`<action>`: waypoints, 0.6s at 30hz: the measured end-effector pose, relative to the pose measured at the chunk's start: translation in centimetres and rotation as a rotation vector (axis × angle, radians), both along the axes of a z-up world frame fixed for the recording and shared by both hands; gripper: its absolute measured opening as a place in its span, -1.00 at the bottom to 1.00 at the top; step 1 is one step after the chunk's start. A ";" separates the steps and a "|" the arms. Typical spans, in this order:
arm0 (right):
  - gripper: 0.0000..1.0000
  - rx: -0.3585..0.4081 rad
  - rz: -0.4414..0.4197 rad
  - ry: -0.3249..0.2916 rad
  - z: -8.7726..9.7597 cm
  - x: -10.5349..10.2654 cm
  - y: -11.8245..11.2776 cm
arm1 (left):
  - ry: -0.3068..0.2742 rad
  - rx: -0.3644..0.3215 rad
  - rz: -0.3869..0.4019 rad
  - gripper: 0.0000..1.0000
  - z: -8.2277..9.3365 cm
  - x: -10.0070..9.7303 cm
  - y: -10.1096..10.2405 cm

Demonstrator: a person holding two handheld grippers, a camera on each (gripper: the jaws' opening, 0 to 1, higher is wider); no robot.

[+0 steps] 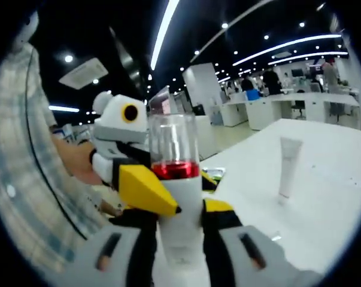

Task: Arrange the skincare products in the storage area until every visible bottle or jar stands upright without overlapping.

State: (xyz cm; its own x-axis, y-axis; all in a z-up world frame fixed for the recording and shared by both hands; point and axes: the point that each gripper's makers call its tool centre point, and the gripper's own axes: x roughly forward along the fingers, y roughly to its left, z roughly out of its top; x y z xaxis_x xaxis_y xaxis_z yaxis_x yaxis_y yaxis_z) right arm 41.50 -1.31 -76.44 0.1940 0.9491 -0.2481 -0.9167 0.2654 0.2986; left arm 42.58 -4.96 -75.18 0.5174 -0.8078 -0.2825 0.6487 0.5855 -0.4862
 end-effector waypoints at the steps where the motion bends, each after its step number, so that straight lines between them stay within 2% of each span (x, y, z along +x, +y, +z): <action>1: -0.47 0.001 -0.007 0.006 0.0 0.0 0.0 | -0.005 0.005 0.003 -0.31 0.0 0.0 0.0; 10: -0.43 0.006 -0.048 0.020 0.2 -0.1 -0.3 | -0.021 0.021 -0.014 -0.34 0.4 -0.2 -0.2; 16: -0.42 -0.010 -0.028 0.012 0.1 -0.6 -0.3 | -0.059 0.076 -0.102 -0.35 0.4 -0.7 -0.6; 18: -0.42 -0.010 -0.004 -0.013 0.2 -1.0 -0.5 | -0.065 0.079 -0.128 -0.35 0.5 -1.0 -0.7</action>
